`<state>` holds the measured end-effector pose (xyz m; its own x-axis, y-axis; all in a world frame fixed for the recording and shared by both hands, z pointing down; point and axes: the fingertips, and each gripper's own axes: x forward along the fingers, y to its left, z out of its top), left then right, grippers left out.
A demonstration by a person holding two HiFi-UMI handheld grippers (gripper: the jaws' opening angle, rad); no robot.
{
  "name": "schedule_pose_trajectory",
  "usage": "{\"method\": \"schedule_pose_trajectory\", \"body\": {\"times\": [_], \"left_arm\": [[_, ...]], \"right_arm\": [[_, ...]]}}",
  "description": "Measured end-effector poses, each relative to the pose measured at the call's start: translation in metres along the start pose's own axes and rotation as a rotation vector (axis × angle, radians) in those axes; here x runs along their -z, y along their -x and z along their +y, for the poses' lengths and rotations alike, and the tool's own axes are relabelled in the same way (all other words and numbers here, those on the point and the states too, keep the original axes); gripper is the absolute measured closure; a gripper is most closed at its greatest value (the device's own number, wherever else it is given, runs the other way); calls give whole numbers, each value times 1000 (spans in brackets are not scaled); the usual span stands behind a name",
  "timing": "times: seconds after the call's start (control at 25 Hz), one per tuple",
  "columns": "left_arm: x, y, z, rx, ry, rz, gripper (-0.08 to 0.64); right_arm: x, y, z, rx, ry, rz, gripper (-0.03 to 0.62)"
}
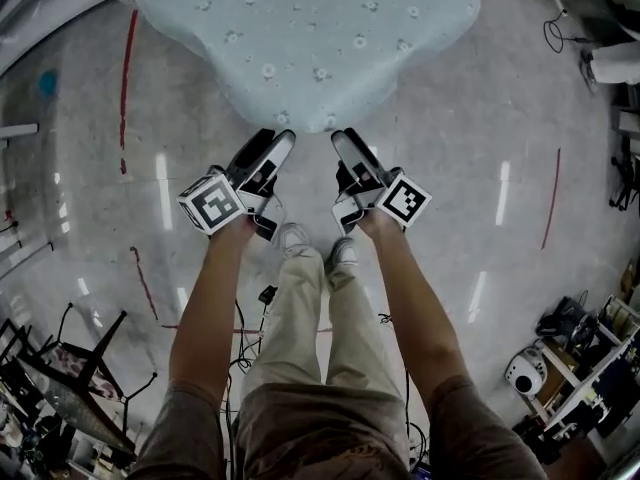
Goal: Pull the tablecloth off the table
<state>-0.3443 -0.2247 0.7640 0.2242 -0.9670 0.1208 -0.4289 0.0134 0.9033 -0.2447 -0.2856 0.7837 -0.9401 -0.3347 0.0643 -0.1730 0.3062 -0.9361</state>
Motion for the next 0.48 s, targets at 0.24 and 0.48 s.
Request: {"method": "schedule_pose_trajectory", "body": {"times": [0.24, 0.48], "left_arm": [[-13, -11, 8, 19, 52, -50, 221], [-25, -27, 12, 38, 80, -89, 221]], "right_arm": [[-14, -7, -11, -13, -28, -44, 175], [-30, -24, -12, -36, -48, -97, 181]]}}
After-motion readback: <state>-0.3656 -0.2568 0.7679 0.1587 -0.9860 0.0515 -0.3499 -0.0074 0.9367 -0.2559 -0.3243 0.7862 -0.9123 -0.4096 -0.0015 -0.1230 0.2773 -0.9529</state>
